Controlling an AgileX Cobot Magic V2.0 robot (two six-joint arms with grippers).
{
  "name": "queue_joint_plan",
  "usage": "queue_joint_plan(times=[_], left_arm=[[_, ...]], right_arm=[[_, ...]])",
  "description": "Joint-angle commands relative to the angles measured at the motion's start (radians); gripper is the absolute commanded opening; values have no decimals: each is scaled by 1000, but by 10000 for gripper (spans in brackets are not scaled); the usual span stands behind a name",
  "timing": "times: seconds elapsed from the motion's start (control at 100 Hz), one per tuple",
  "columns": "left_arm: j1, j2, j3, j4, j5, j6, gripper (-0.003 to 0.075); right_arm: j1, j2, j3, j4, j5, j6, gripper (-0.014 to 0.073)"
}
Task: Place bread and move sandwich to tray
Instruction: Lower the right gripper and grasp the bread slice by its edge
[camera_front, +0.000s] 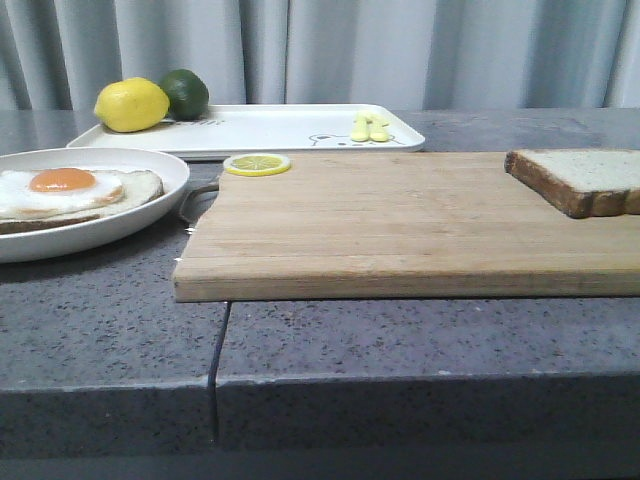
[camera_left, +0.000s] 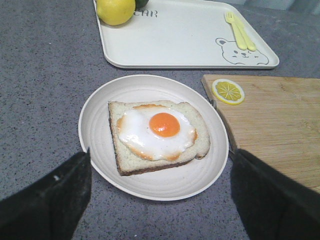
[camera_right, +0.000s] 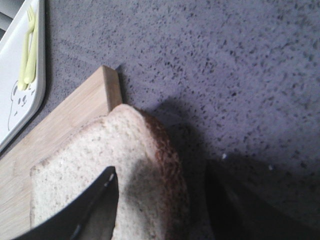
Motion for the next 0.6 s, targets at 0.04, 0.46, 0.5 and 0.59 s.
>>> queue_joint_plan(times=[0.04, 0.46, 0.5, 0.59], left_arm=[[-1, 12, -33, -29, -58, -7, 537], [-1, 12, -33, -29, -58, -7, 537], [-1, 12, -33, -29, -58, -7, 537], [-1, 12, -33, -29, -58, -7, 537]], right_arm=[[-9, -7, -30, 47, 82, -19, 407], [-9, 5, -30, 50, 111, -19, 407], [-9, 7, -30, 50, 112, -19, 407], [-9, 20, -30, 50, 122, -19, 405]])
